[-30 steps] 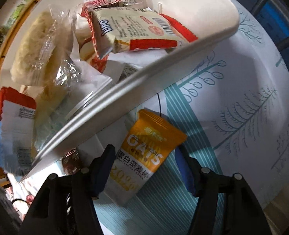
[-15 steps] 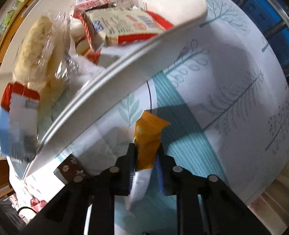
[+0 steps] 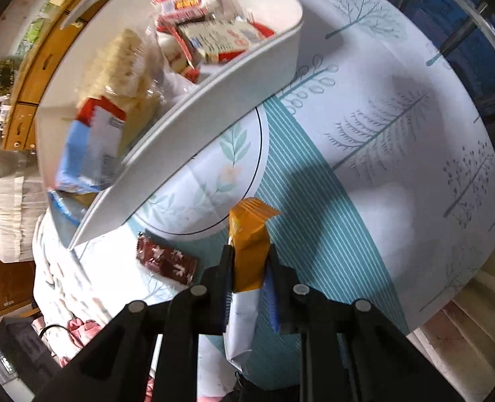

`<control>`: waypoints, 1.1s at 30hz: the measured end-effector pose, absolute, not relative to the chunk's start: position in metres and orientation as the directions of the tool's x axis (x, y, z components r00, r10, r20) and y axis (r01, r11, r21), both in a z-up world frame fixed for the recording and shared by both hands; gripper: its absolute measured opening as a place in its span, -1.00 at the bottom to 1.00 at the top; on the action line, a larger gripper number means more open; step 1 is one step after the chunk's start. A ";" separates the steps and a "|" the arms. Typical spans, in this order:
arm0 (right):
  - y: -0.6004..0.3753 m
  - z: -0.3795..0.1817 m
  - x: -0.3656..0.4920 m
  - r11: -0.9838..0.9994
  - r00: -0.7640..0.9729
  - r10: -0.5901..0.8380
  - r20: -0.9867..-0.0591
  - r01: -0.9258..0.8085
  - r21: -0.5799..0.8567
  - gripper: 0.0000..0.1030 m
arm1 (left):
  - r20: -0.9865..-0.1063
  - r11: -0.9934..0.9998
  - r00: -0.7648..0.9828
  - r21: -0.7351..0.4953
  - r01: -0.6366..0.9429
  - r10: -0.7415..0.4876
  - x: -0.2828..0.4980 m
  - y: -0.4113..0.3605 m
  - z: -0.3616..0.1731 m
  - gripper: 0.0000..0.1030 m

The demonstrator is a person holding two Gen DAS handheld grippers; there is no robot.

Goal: Organize snacks
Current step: 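Carry the snowflake packet and OATS packet over the basket with both tools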

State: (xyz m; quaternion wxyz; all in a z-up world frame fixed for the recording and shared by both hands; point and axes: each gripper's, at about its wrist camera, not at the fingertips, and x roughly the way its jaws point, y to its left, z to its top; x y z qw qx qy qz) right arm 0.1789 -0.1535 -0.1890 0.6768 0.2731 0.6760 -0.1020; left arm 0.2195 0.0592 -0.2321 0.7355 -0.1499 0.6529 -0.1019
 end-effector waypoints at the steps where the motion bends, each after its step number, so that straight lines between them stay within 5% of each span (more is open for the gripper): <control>1: -0.155 -0.183 0.178 0.832 0.077 0.227 -0.971 0.503 0.235 -0.66 | -0.929 0.933 0.119 -0.357 -0.053 -0.349 0.221 0.063 -0.235 -0.89; 6: -0.178 -0.168 0.188 0.844 0.144 0.195 -0.970 0.480 0.241 -0.66 | -0.943 0.935 0.073 -0.331 -0.125 -0.324 0.228 0.061 -0.260 -0.44; 10: -0.177 -0.157 0.192 0.864 0.184 0.157 -0.970 0.451 0.225 -0.66 | -0.954 0.941 0.037 -0.298 -0.157 -0.296 0.240 0.060 -0.273 -0.39; 14: -0.173 -0.144 0.197 0.896 0.219 0.114 -0.969 0.400 0.195 -0.66 | -0.963 0.948 0.027 -0.268 -0.174 -0.267 0.250 0.054 -0.282 -0.08; 22: -0.159 -0.124 0.207 0.934 0.312 0.094 -0.945 0.300 0.192 -0.66 | -0.970 0.957 -0.019 -0.235 -0.171 -0.242 0.257 0.037 -0.296 -0.06; 28: -0.149 -0.095 0.214 0.971 0.448 0.037 -0.893 0.195 0.138 -0.66 | -0.982 0.975 -0.020 -0.186 -0.122 -0.190 0.264 0.018 -0.301 0.19; 31: -0.146 -0.083 0.219 0.985 0.527 -0.020 -0.849 0.155 0.074 -0.66 | -0.985 0.978 -0.010 -0.167 -0.122 -0.170 0.265 0.011 -0.304 0.19; 33: -0.146 -0.078 0.224 0.988 0.564 -0.050 -0.825 0.146 0.040 -0.66 | -0.991 0.983 -0.005 -0.133 -0.130 -0.135 0.265 0.008 -0.303 0.00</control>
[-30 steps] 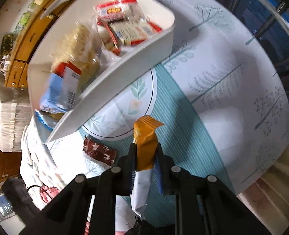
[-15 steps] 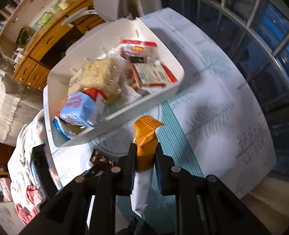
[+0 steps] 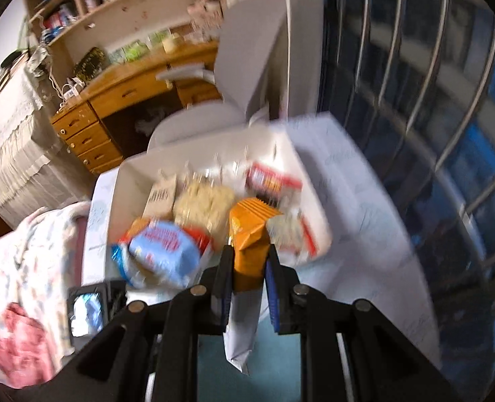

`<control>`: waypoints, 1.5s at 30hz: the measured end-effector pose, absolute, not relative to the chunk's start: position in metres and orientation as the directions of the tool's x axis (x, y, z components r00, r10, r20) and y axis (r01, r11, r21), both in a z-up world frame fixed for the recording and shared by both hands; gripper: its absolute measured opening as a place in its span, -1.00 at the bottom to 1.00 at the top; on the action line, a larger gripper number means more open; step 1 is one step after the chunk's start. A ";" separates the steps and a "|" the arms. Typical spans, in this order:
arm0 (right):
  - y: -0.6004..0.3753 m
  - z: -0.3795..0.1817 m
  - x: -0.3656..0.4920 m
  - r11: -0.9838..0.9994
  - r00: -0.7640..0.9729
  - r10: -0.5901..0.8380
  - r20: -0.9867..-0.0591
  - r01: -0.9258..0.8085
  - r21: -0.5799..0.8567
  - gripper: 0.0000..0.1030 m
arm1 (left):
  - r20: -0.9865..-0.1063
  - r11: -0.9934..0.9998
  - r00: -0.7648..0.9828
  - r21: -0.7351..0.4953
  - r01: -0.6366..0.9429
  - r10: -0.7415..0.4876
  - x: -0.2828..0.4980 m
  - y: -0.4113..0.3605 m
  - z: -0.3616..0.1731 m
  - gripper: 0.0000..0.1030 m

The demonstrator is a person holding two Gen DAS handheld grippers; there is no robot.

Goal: Organize snacks
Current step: 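Carry the snowflake packet and OATS packet over the basket with both tools, then open both tools to drop the snowflake and OATS packets into the basket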

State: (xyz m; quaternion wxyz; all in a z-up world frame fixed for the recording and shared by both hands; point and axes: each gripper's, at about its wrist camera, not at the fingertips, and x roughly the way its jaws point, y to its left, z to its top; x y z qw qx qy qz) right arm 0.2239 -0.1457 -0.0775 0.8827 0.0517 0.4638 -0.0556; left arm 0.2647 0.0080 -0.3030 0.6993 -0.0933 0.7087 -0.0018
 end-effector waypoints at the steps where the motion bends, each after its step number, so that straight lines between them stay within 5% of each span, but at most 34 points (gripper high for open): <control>1: -0.147 -0.076 0.228 0.988 0.575 -0.065 -0.815 0.149 0.027 -0.66 | -0.992 0.984 -0.002 -0.121 -0.131 -0.123 0.265 0.002 -0.304 -0.06; 4: -0.152 -0.072 0.237 0.987 0.592 -0.084 -0.801 0.163 0.017 -0.66 | -0.993 0.983 0.005 -0.114 -0.140 -0.115 0.266 0.005 -0.303 -0.37; 15: -0.149 -0.089 0.269 0.991 0.600 -0.087 -0.795 0.134 -0.007 -0.66 | -0.984 0.979 -0.021 -0.174 -0.107 -0.177 0.268 0.033 -0.299 -0.63; 38: -0.144 -0.116 0.298 0.998 0.578 0.013 -0.816 0.041 0.045 -0.59 | -0.945 0.987 0.283 -0.162 0.023 -0.162 0.289 0.069 -0.149 -0.67; 45: -0.156 -0.120 0.290 0.993 0.558 0.071 -0.827 0.041 0.112 -0.22 | -0.904 0.974 0.368 -0.223 0.029 -0.217 0.308 0.042 -0.134 -0.67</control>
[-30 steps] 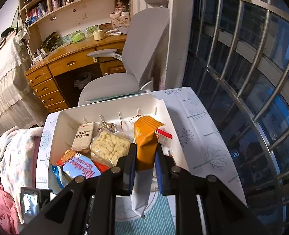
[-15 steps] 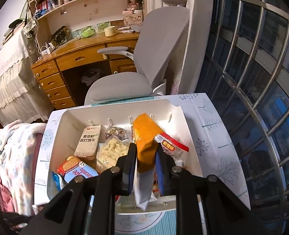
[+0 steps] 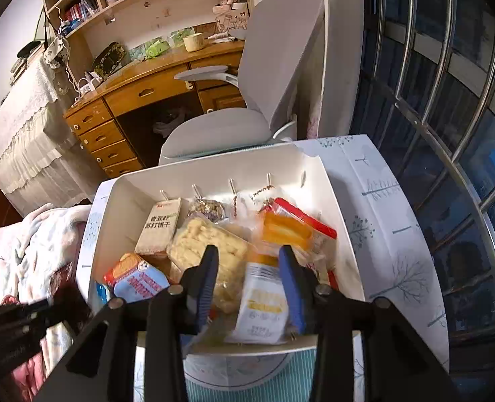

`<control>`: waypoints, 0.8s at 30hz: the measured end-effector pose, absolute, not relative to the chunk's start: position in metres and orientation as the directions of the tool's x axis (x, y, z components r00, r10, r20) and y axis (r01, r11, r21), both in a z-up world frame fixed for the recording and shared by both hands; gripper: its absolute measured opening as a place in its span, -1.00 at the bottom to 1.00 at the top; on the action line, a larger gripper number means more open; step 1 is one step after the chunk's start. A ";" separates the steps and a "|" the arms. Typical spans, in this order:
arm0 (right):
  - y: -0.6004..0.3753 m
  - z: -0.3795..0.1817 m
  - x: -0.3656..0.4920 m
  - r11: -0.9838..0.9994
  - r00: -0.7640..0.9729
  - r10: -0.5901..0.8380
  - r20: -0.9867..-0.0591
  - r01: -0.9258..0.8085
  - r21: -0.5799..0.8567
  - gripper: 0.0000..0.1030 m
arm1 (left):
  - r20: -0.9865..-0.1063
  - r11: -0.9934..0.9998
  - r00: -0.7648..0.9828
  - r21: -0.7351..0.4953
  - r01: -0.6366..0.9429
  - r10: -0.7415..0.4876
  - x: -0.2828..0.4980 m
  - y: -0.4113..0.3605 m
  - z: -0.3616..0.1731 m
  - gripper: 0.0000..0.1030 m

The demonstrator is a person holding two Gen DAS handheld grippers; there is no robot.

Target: Organize snacks

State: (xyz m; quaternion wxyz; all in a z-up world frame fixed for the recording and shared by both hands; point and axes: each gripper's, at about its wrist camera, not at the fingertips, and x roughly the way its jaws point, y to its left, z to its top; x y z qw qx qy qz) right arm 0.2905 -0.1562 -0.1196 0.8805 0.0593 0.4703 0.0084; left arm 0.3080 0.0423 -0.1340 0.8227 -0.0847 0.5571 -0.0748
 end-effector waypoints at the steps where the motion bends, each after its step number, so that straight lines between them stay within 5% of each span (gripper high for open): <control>1: -0.158 -0.119 0.289 0.992 0.557 0.075 -0.827 0.041 0.117 -0.15 | -0.893 0.968 0.379 -0.247 0.037 -0.242 0.311 0.037 -0.132 -0.67; 7: -0.170 -0.121 0.276 0.991 0.540 0.073 -0.838 0.058 0.124 0.01 | -0.832 0.926 0.410 -0.358 0.117 -0.374 0.320 0.011 -0.126 -0.62; 10: -0.174 -0.119 0.266 0.991 0.538 0.054 -0.842 0.075 0.111 0.33 | -0.829 0.910 0.376 -0.381 0.164 -0.414 0.319 0.000 -0.126 -0.34; 14: -0.179 -0.116 0.250 0.990 0.535 0.033 -0.844 0.101 0.103 0.43 | -0.824 0.905 0.375 -0.378 0.196 -0.425 0.310 -0.003 -0.121 0.21; 24: -0.177 -0.119 0.205 0.987 0.457 0.127 -0.880 0.029 0.158 0.56 | -0.865 0.941 0.372 -0.320 0.110 -0.337 0.271 0.015 -0.116 0.49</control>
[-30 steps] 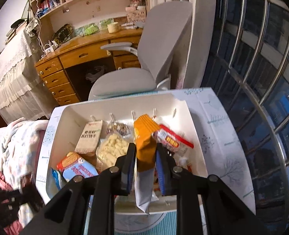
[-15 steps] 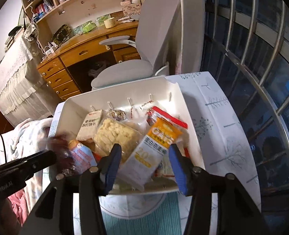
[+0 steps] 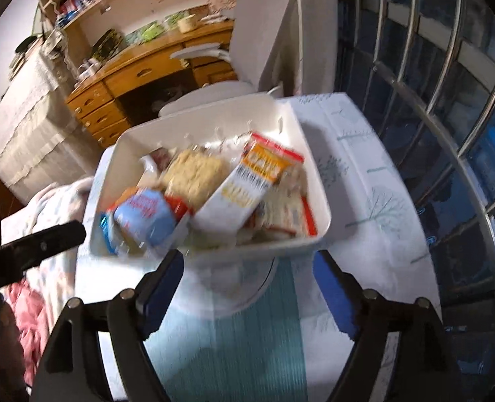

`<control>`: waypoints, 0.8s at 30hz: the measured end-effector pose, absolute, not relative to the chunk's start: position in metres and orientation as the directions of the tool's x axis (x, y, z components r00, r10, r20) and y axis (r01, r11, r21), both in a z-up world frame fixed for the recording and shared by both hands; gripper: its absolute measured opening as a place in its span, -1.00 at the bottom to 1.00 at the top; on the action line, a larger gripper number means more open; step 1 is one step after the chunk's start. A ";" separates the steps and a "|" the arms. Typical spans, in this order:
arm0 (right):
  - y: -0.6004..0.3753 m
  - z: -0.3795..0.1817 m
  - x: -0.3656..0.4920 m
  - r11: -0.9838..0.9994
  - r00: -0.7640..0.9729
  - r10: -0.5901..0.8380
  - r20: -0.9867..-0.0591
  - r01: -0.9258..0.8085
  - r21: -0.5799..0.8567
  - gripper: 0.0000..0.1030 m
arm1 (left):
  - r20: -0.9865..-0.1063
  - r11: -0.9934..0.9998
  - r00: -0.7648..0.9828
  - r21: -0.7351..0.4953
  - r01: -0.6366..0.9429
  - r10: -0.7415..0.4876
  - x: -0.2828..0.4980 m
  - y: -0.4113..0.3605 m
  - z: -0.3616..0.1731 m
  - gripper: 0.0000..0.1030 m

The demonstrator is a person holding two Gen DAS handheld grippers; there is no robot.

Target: Organize snacks

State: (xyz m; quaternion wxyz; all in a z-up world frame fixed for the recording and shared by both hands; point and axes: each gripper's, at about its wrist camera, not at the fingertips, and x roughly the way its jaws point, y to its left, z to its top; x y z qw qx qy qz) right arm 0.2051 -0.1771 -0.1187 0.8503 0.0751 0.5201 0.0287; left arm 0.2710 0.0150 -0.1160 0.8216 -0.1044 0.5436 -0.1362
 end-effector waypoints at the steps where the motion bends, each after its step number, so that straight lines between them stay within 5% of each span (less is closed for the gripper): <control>1: -0.177 -0.118 0.201 0.986 0.452 0.142 -0.881 0.015 0.166 0.57 | -0.868 0.945 0.375 -0.315 0.091 -0.325 0.262 0.018 -0.114 0.49; 24: -0.183 -0.054 0.112 0.929 0.329 0.354 -0.875 -0.235 0.288 0.85 | -0.844 0.975 0.517 -0.211 -0.076 -0.142 0.121 0.000 -0.044 0.85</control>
